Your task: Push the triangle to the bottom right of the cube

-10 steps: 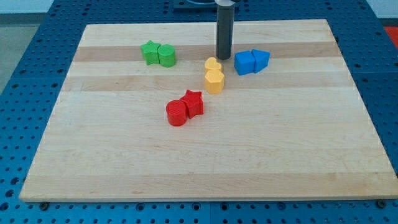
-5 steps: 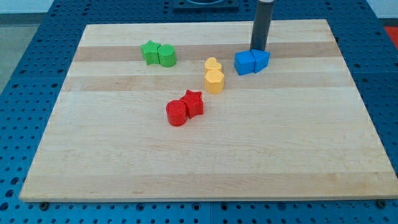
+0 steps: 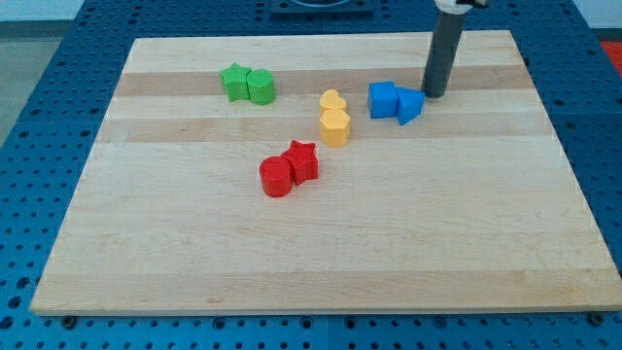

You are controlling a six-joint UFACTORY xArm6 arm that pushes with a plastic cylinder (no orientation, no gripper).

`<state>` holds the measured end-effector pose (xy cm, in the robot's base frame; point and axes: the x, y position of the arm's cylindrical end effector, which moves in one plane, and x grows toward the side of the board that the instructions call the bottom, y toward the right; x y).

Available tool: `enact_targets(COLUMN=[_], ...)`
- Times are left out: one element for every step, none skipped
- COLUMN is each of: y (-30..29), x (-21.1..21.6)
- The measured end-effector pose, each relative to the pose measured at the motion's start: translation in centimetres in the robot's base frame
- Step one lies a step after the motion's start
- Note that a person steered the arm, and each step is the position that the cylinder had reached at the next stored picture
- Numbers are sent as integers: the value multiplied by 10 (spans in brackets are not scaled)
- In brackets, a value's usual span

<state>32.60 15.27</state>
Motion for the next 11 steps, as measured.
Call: enact_targets(y=[-3,-5,-6,-10,-13,-18,-23,-29,-29,-29,-29], x=[13,22,24,30,36,38,38,38,39,39,39])
